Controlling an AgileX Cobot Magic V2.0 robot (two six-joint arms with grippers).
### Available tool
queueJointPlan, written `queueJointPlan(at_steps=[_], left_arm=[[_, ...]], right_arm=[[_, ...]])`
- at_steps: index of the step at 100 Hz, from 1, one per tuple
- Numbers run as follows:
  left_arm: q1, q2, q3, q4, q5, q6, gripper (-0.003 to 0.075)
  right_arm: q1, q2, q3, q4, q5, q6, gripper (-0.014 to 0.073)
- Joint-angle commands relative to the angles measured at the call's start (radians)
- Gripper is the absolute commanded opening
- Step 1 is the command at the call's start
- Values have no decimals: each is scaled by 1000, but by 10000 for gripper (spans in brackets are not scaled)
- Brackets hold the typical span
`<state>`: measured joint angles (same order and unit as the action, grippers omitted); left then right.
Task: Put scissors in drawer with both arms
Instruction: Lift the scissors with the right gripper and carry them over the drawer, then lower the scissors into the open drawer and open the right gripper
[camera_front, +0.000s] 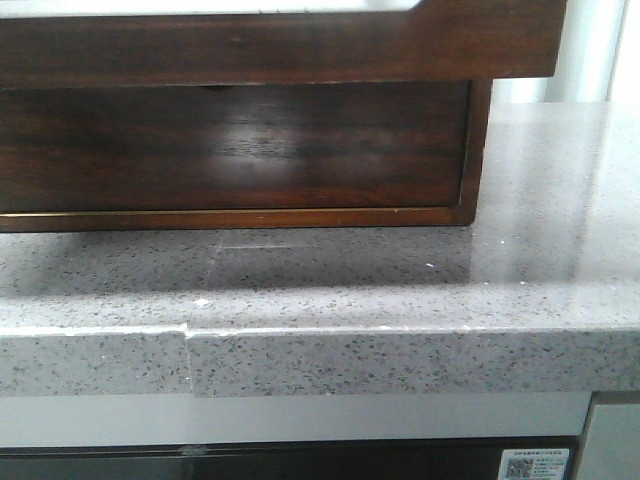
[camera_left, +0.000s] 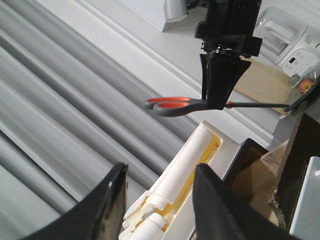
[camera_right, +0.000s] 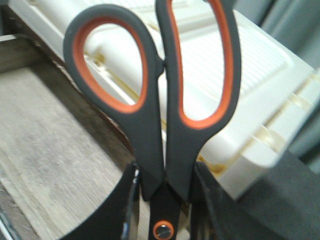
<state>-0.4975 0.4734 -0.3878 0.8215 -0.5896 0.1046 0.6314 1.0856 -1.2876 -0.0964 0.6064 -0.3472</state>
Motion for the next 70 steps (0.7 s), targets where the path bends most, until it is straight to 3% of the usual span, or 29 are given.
queueJointPlan(at_steps=[1, 23, 70], left_arm=[[-7, 4, -33, -47, -37, -15, 293], [-7, 4, -33, -47, -37, -15, 293], [-7, 4, -33, -47, -37, -15, 293]], right_arm=[[50, 13, -37, -19, -120, -56, -52], [104, 118, -37, -75, -112, -60, -52], [114, 247, -37, -84, -84, -60, -53]])
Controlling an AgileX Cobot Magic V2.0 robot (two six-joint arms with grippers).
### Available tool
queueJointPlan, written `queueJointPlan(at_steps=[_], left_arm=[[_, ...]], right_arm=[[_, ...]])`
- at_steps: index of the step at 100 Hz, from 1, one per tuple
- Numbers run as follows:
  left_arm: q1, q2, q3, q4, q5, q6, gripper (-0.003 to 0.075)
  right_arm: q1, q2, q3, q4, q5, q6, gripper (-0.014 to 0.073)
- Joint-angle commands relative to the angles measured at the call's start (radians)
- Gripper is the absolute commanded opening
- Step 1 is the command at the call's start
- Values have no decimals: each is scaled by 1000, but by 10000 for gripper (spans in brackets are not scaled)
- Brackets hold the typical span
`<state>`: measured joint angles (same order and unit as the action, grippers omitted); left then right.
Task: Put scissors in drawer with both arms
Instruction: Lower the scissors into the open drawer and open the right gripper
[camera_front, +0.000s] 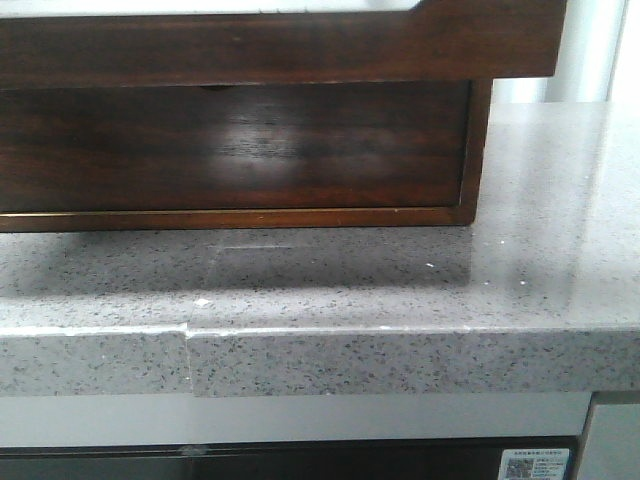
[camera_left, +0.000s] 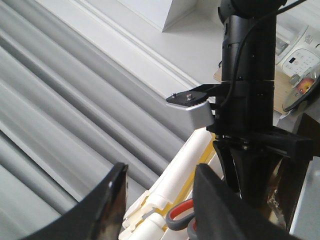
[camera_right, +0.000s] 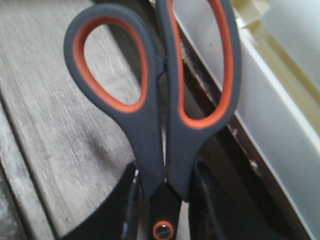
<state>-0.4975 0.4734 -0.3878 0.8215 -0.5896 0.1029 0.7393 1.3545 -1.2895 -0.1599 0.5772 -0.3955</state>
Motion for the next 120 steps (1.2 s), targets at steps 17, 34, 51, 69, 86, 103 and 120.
queueJointPlan(at_steps=[17, 34, 51, 69, 86, 103, 120], left_arm=[[-7, 4, -33, -47, -37, -13, 293], [-7, 4, -33, -47, -37, -13, 293], [-7, 4, -33, -47, -37, -13, 293], [-7, 4, -33, -47, -37, -13, 293], [-7, 4, -33, -47, -37, -13, 293], [-7, 4, -33, -47, -37, -13, 293], [-7, 4, -33, -47, -37, -13, 293]], right_arm=[[35, -3, -35, -44, -39, -11, -53], [39, 18, -35, -44, -10, -11, -52], [45, 20, -35, -44, -8, -11, -46], [45, 20, -35, -44, -6, -11, 133], [45, 20, -35, -44, -6, -11, 320], [45, 20, -35, -44, -6, -11, 323], [45, 20, -35, -44, 7, -11, 323]])
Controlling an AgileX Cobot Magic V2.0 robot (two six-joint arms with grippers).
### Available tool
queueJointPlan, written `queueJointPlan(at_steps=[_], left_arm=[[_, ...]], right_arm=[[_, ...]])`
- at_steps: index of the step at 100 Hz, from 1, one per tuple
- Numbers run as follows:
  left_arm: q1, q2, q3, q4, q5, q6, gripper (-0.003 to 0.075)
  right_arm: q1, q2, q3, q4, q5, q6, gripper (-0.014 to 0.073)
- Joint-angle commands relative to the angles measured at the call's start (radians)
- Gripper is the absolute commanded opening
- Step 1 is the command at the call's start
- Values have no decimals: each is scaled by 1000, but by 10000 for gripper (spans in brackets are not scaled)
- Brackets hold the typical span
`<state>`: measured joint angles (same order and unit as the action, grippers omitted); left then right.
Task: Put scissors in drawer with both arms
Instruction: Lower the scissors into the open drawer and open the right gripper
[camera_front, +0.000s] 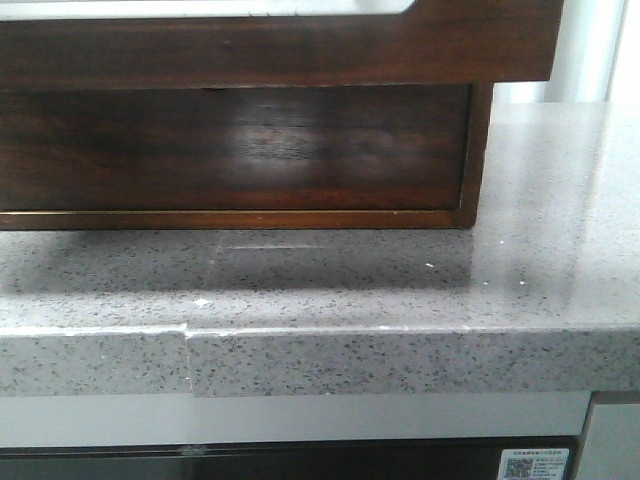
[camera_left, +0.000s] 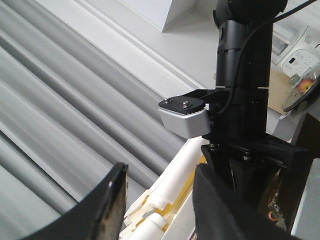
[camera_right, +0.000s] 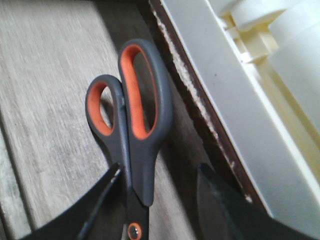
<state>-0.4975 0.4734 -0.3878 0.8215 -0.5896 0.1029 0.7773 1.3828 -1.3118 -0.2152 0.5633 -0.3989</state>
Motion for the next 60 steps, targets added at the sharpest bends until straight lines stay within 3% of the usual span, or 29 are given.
queueJointPlan(at_steps=[1, 24, 31, 42, 53, 60], left_arm=[[-7, 4, -33, -47, -37, -13, 293], [-7, 4, -33, -47, -37, -13, 293], [-7, 4, -33, -47, -35, -13, 293], [-7, 4, -33, -47, -27, -13, 293], [-7, 4, -33, -47, -27, -13, 281], [-7, 4, -33, -47, -27, -13, 221]], right_arm=[[8, -10, -12, 11, 21, -8, 323], [8, -71, -75, 11, 90, -4, 253], [8, -109, -100, 11, 107, -4, 156], [8, -183, -112, 11, 105, -4, -71], [8, -246, -112, 19, 107, 6, -60], [8, -288, -112, 19, 117, 35, -60]])
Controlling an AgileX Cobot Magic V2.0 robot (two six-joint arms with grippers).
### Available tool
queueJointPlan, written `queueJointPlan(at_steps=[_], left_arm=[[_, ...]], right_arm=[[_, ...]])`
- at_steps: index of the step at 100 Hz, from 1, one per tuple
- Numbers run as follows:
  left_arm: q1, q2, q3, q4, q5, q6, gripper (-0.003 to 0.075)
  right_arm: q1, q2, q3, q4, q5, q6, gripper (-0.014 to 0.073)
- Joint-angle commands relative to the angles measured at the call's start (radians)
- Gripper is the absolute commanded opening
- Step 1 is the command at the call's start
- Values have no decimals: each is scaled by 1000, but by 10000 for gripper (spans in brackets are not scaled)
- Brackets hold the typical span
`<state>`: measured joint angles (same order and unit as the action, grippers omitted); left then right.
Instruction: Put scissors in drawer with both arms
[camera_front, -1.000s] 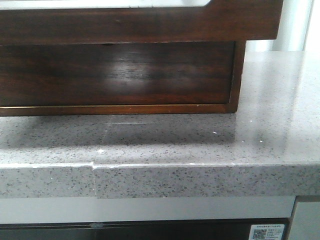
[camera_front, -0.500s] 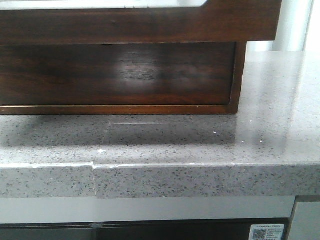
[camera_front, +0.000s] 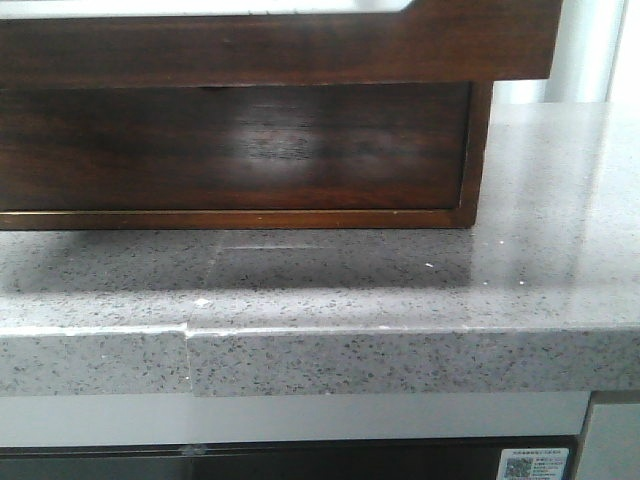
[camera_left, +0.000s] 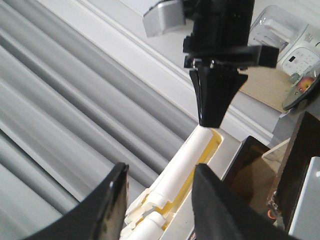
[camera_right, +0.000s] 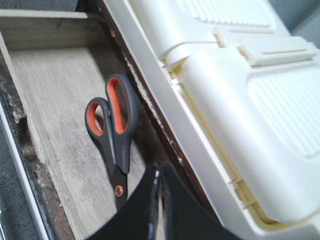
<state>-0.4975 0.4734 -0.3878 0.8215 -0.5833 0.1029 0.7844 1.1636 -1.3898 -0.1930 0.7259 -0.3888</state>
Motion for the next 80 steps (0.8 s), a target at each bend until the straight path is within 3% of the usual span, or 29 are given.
queueJointPlan(at_steps=[1, 20, 56, 80], left_arm=[[-7, 4, -33, -47, -34, -13, 205], [-7, 4, -33, -47, -34, -18, -21], [-7, -13, -28, -45, -28, -179, -22], [-7, -142, -18, -44, 177, -366, -22]], right_arm=[[0, -73, -34, -3, -43, 32, -60], [0, -185, -24, -1, -23, 100, -60], [0, -436, 200, -1, -94, 164, -59], [0, -626, 448, -5, -259, 171, -59]])
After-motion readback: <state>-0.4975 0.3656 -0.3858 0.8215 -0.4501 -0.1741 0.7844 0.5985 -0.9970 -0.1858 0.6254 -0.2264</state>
